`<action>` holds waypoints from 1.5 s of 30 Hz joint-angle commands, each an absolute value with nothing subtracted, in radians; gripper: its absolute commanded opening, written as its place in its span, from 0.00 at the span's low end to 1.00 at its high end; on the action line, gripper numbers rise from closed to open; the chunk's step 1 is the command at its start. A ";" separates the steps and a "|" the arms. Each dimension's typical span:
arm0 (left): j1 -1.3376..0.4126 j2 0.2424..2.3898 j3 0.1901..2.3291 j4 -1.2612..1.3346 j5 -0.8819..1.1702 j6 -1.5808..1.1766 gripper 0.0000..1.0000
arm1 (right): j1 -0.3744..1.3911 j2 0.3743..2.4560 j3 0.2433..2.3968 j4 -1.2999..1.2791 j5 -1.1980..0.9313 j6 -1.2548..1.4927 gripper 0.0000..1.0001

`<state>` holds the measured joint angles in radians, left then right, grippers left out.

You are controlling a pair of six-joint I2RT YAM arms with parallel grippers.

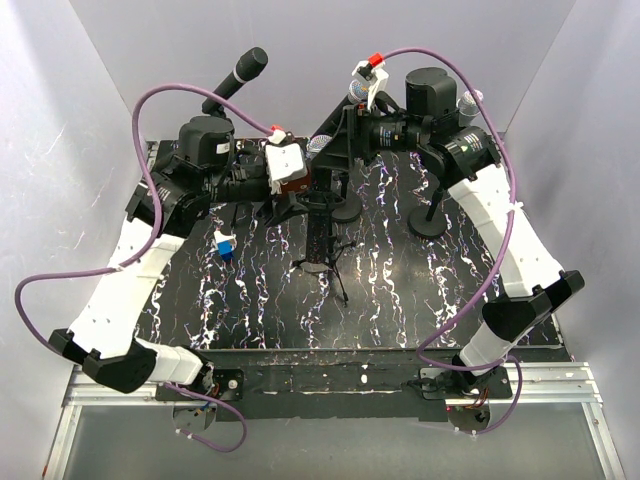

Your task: Remove the microphone from the stand

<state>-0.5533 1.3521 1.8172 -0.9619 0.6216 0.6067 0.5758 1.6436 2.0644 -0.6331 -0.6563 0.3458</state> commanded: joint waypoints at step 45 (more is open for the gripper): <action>-0.644 1.279 1.795 -0.962 0.595 0.867 0.00 | 0.603 1.793 2.226 -0.496 -0.640 0.515 0.01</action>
